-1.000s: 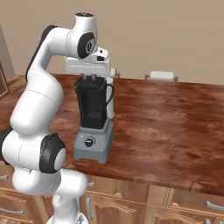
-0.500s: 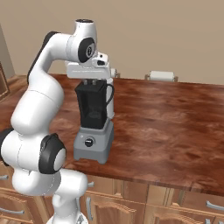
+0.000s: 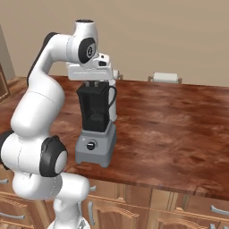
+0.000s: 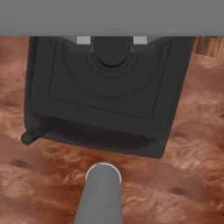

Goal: Close the lid blender by securely placing the lid on top.

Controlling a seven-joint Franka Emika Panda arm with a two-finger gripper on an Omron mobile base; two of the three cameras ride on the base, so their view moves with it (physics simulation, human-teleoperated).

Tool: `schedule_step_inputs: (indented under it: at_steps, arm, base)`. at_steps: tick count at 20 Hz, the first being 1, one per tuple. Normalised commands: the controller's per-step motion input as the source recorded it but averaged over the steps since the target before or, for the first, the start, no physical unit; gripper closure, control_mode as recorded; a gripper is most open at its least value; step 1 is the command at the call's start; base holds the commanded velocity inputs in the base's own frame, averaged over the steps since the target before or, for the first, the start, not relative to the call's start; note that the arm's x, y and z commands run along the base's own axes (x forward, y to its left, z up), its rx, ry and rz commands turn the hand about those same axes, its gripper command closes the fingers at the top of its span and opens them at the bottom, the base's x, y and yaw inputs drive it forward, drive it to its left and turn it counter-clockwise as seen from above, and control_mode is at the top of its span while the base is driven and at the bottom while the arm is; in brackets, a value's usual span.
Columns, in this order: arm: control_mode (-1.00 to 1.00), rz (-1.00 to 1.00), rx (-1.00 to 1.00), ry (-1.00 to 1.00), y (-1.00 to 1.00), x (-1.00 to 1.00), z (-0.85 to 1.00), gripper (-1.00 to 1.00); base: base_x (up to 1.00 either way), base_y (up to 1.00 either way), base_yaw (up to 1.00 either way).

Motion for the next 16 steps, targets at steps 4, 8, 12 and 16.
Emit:
schedule_step_inputs:
  at_steps: [4, 8, 12, 16]
  arm:
    - [-1.00, 0.00, 0.00, 0.00, 0.00, -0.01, -0.22, 1.00]
    - [-1.00, 0.00, 0.00, 0.00, 0.00, -0.11, -0.39, -1.00]
    - [-1.00, 0.00, 0.00, -0.01, 0.00, -0.05, -0.22, -1.00]
    - [-1.00, 0.00, 0.00, -0.01, 0.00, 0.00, -0.15, -1.00]
  base:
    - [0.00, 0.00, 0.00]
    - [0.00, 0.00, 0.00]
    - [0.00, 0.00, 0.00]
    - [0.00, 0.00, 0.00]
